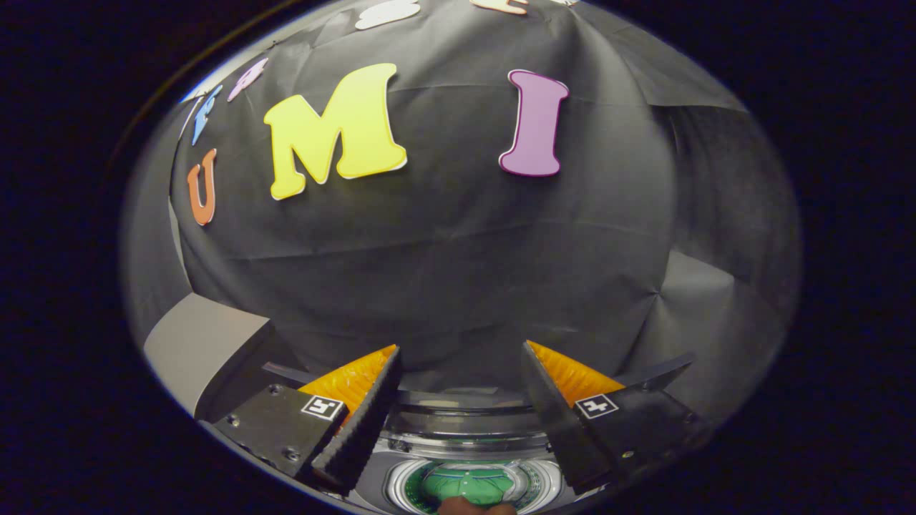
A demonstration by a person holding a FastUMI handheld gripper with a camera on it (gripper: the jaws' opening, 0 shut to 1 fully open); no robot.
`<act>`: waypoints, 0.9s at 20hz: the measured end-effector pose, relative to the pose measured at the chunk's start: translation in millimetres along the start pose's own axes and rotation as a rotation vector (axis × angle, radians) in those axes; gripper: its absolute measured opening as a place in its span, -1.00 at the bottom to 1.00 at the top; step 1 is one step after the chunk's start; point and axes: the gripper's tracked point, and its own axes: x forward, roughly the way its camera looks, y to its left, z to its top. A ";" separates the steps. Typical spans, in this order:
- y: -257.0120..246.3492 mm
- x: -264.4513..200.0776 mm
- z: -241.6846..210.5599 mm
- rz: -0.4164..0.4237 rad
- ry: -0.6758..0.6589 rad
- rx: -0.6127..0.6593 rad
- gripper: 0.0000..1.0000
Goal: Put the clothes into the washing machine and then close the washing machine lid.
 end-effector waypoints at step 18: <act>17.2 -106.7 -92.2 -0.107 0.099 0.001 1.00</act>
